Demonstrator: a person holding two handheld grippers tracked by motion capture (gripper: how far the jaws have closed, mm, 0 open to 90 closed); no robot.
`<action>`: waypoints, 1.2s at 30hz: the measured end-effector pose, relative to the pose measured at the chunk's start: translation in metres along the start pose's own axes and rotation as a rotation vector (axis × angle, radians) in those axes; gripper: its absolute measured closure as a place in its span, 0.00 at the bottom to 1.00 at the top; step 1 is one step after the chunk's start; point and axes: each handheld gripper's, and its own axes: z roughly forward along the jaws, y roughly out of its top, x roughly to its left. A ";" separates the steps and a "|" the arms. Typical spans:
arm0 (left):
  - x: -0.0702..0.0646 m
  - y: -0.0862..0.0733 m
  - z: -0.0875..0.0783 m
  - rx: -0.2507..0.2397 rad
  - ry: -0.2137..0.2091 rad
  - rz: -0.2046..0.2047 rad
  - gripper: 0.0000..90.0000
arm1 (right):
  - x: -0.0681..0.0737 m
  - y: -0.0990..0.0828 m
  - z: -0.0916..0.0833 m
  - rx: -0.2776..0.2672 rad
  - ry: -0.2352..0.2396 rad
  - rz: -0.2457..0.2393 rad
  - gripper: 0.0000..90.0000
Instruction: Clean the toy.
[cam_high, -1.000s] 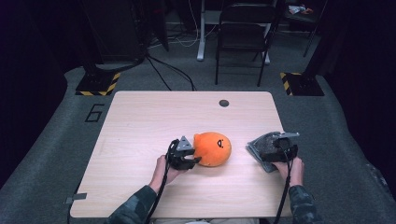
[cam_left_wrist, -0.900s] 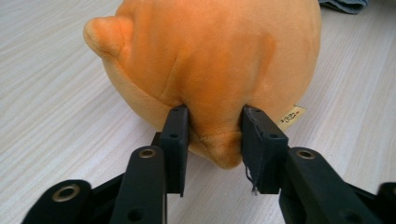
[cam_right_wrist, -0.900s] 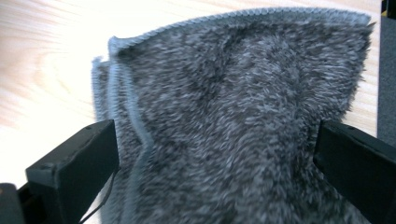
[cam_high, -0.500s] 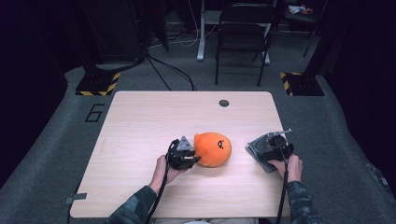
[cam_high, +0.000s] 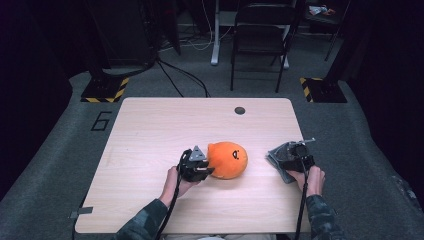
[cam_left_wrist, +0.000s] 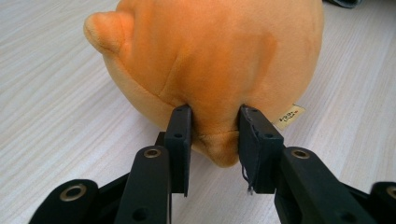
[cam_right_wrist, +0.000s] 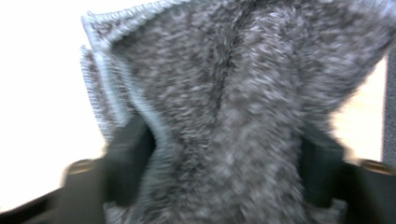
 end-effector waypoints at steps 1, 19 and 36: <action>0.000 0.000 0.000 0.001 0.000 -0.001 0.74 | -0.002 0.000 0.000 -0.009 0.005 -0.004 0.45; -0.005 0.002 -0.003 -0.044 0.023 0.012 0.85 | 0.000 0.001 -0.009 -0.064 0.028 -0.043 0.81; -0.006 0.006 -0.003 -0.075 0.009 0.014 0.87 | 0.033 0.021 -0.068 -0.258 0.219 -0.053 0.81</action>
